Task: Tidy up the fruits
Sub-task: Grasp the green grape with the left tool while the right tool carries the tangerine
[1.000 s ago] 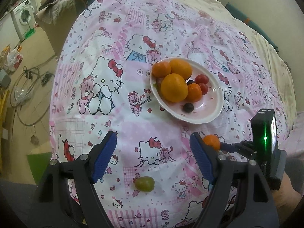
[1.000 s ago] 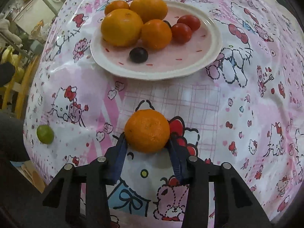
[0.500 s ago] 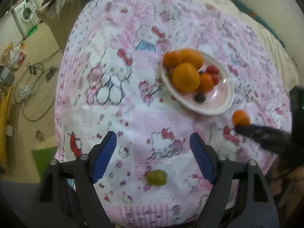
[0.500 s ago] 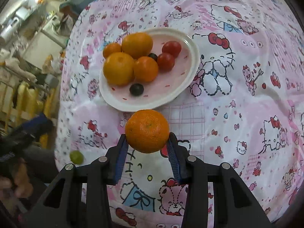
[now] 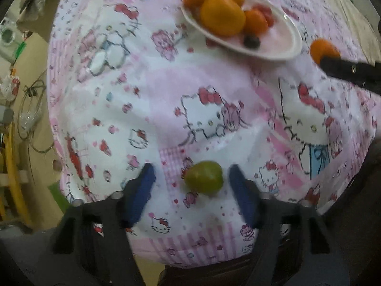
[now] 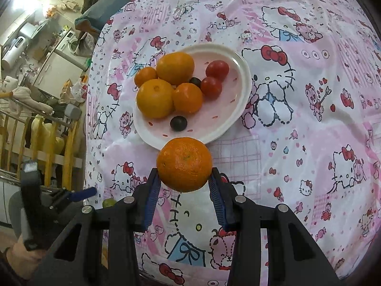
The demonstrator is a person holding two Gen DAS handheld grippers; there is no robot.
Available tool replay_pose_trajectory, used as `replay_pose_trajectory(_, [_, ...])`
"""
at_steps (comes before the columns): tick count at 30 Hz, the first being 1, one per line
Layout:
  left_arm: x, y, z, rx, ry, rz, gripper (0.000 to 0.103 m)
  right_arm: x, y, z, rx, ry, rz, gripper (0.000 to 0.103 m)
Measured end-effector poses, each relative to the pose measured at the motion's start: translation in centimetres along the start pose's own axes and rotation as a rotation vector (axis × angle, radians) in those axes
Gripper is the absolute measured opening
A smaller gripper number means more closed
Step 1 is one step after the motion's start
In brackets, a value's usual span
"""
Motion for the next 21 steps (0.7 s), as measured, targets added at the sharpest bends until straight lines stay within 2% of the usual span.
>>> replay_pose_trajectory(3, [0.1,0.1,0.5,-0.004,0.038,0.001,0.051,0.0,0.0,0.1,0.004,0.003,0.002,0.043])
replay_pose_trajectory(5, [0.3,0.1,0.7,0.019,0.034,-0.015,0.031,0.0,-0.1,0.2,0.004,0.007,0.002,0.043])
replay_pose_trajectory(6, [0.3,0.1,0.8,0.028,0.031,-0.02,0.027,0.0,-0.1,0.2,0.005,0.009,0.002,0.043])
replay_pose_trajectory(13, [-0.2,-1.1,0.4,0.066,-0.04,-0.002,0.026,-0.5,-0.7,0.5,-0.003,0.034,0.018,0.043])
replay_pose_trajectory(21, [-5.5,-4.9,0.8,0.074,-0.034,0.151,0.026,-2.0,-2.1,1.3,-0.02,0.074,0.062,0.043])
Point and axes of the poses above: each gripper's, at about its wrist camera, not at the fingertips, and y roughly the way its jaws point, z to its right, x to its underside, the point moved 5 cm from there along y, roughly the way its jaws point, and after that the axes turned 13 degrees about z, right-handed, at the moved point
